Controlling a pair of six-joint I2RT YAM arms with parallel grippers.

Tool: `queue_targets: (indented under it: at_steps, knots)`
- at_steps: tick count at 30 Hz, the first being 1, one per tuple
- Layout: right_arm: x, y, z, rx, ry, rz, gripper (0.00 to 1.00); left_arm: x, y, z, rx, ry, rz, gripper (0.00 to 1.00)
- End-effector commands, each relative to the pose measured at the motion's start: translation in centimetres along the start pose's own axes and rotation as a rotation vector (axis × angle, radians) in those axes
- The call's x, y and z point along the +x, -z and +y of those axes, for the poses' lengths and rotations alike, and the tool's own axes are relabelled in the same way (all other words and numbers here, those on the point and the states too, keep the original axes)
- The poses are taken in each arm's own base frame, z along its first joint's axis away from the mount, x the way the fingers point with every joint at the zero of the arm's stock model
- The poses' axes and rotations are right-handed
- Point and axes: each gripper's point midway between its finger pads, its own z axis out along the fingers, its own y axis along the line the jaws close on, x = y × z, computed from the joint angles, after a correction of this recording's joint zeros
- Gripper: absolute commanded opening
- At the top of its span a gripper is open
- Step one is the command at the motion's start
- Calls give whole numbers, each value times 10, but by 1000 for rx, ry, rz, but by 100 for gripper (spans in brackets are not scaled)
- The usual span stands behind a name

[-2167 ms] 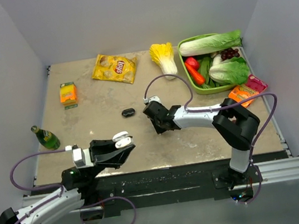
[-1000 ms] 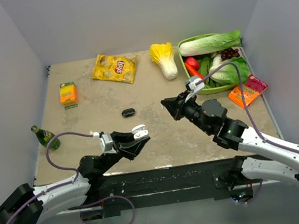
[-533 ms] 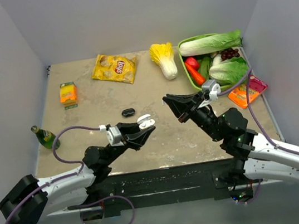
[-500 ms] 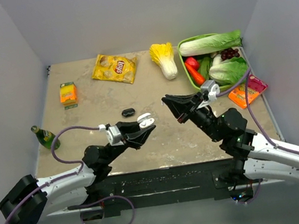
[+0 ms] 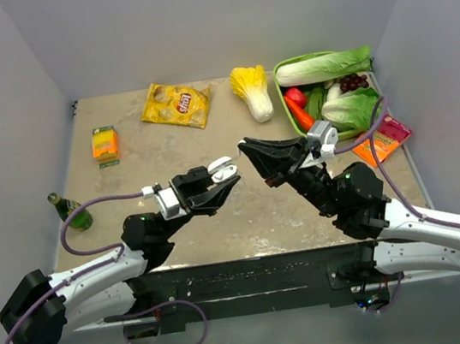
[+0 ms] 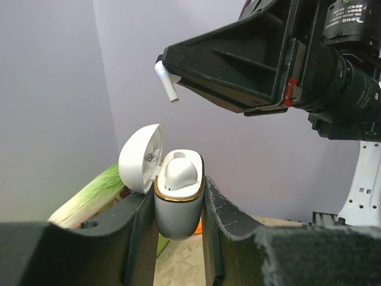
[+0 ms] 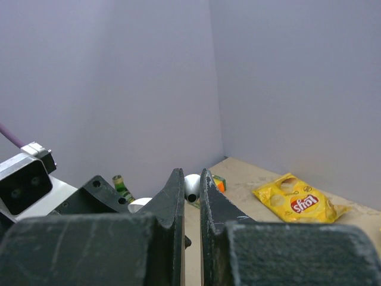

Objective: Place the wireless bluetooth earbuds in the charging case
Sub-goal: Place the earbud in the charging case.

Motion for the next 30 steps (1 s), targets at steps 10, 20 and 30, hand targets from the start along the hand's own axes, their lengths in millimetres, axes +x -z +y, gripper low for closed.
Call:
queue_targets:
  at_steps: [10,20,30]
  knots:
    - [-24,5,6,-16,50,-83,0,-86,-37,16,-60,16,-192,0]
    - [-43,5,8,-28,43,-128,0,-52,-38,19,-88,98,-49,0]
    - [-43,6,3,-7,96,-116,0,-15,-49,15,-100,268,141,0]
